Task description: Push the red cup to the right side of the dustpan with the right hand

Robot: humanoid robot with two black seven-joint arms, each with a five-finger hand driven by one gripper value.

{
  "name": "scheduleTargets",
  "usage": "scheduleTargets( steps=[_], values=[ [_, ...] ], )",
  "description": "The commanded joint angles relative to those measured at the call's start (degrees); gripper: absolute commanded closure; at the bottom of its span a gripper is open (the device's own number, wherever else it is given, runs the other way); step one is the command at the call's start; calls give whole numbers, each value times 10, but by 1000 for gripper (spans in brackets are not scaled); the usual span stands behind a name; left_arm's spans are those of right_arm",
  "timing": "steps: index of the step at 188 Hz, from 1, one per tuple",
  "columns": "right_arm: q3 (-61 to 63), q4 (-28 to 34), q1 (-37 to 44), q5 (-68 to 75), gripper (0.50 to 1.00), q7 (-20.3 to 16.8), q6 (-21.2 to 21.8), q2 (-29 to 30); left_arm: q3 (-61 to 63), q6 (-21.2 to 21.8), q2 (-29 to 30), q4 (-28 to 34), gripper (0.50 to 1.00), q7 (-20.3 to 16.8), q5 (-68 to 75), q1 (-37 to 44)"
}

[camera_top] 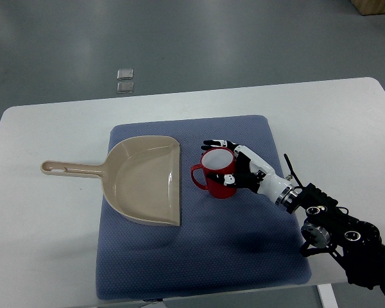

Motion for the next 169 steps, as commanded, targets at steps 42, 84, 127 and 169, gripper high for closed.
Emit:
scheduleTargets(
  steps=[42,84,127,169],
  values=[
    [-15,0,0,0,695,0,-12,14,0,0,0,0,500,0,0,0],
    [-19,0,0,0,699,0,-22,24,0,0,0,0,500,-1,0,0],
    [-27,0,0,0,699,0,-33,40,0,0,0,0,500,0,0,0],
    [-38,0,0,0,699,0,-44,43,0,0,0,0,500,0,0,0]
  ],
)
